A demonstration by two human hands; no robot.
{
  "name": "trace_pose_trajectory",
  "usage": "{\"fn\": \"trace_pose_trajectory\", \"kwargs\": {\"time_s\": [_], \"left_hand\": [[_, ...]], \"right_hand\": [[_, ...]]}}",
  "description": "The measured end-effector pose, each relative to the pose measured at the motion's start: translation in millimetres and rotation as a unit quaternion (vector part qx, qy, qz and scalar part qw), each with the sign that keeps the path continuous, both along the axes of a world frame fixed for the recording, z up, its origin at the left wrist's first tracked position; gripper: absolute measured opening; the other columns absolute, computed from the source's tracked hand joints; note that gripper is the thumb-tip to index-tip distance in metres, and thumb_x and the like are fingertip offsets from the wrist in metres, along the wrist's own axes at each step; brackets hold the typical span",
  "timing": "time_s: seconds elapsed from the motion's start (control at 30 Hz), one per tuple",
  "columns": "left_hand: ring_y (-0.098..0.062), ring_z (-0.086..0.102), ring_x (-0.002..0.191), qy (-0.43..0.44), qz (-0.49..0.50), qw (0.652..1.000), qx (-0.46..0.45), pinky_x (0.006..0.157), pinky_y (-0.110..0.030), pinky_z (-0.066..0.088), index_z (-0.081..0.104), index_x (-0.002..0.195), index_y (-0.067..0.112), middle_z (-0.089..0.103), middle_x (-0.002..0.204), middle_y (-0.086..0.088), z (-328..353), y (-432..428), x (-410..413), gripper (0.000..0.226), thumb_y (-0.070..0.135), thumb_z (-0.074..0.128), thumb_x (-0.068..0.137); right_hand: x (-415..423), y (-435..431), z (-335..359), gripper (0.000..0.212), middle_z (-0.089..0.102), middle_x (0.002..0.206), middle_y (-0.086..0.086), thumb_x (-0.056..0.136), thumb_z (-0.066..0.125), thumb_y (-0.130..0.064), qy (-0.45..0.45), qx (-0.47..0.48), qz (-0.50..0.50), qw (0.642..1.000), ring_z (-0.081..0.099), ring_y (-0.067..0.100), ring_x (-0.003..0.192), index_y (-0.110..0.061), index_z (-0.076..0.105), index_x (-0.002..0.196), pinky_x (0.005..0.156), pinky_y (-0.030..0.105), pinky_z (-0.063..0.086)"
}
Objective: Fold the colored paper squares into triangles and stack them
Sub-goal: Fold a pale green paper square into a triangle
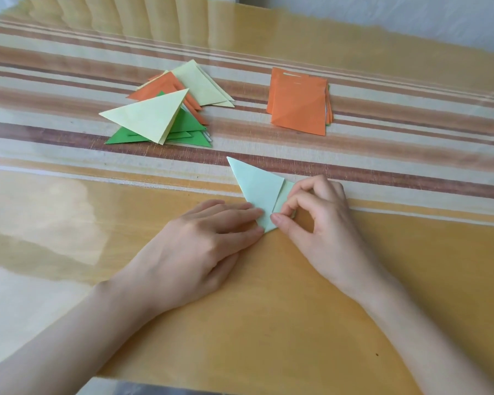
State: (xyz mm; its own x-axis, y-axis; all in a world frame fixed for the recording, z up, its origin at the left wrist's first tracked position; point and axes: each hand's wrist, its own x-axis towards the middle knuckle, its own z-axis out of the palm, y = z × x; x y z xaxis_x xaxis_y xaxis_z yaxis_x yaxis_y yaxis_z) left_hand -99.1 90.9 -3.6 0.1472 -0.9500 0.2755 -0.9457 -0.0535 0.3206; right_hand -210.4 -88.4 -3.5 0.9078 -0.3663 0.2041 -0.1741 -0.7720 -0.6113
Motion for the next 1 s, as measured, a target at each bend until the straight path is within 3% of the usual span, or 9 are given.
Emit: {"fn": "trace_pose_trajectory", "kwargs": {"time_s": [0.4, 0.6, 0.8, 0.9, 1.0], "left_hand": [[-0.027, 0.061, 0.114, 0.001, -0.002, 1.000, -0.005, 0.094, -0.040, 0.046, 0.070, 0.114, 0.007, 0.065, 0.123, -0.011, 2, 2, -1, 0.036, 0.014, 0.045, 0.089], [-0.025, 0.061, 0.110, -0.014, 0.012, 0.999, 0.026, 0.092, -0.037, 0.046, 0.064, 0.124, 0.014, 0.063, 0.121, -0.007, 4, 1, -3, 0.044, 0.018, 0.042, 0.086], [-0.027, 0.066, 0.101, -0.041, 0.044, 0.998, 0.018, 0.082, -0.038, 0.055, 0.069, 0.115, 0.014, 0.066, 0.116, -0.008, 5, -1, -12, 0.036, 0.016, 0.043, 0.090], [-0.025, 0.065, 0.105, -0.048, 0.059, 0.997, 0.012, 0.084, -0.037, 0.055, 0.069, 0.116, 0.015, 0.066, 0.118, -0.007, 3, 0, -16, 0.034, 0.016, 0.046, 0.090], [-0.024, 0.063, 0.110, -0.063, 0.074, 0.995, 0.010, 0.086, -0.037, 0.054, 0.069, 0.112, 0.012, 0.066, 0.120, -0.008, 0, 0, -23, 0.032, 0.012, 0.053, 0.084]], "right_hand": [[1, 3, -2, 0.017, 0.051, 0.099, -0.005, 0.081, 0.063, -0.033, -0.008, -0.007, -0.011, 1.000, 0.041, 0.013, 0.101, -0.016, 0.063, 0.079, 0.093, 0.019, 0.032], [1, 3, -3, 0.017, 0.051, 0.099, -0.004, 0.082, 0.063, -0.032, -0.011, -0.032, -0.016, 0.999, 0.042, 0.016, 0.099, -0.015, 0.062, 0.080, 0.090, 0.026, 0.034], [-3, 3, -4, 0.036, 0.048, 0.107, -0.002, 0.082, 0.051, -0.047, 0.003, -0.077, -0.041, 0.996, 0.044, 0.023, 0.106, -0.018, 0.061, 0.102, 0.092, 0.034, 0.036], [-6, -2, -3, 0.028, 0.047, 0.111, -0.005, 0.084, 0.055, -0.040, 0.019, -0.054, -0.029, 0.998, 0.042, 0.021, 0.109, -0.022, 0.061, 0.105, 0.096, 0.035, 0.035], [-8, -10, -2, 0.026, 0.047, 0.113, -0.008, 0.086, 0.056, -0.027, 0.008, -0.023, 0.001, 1.000, 0.042, 0.018, 0.111, -0.024, 0.062, 0.111, 0.098, 0.026, 0.032]]}}
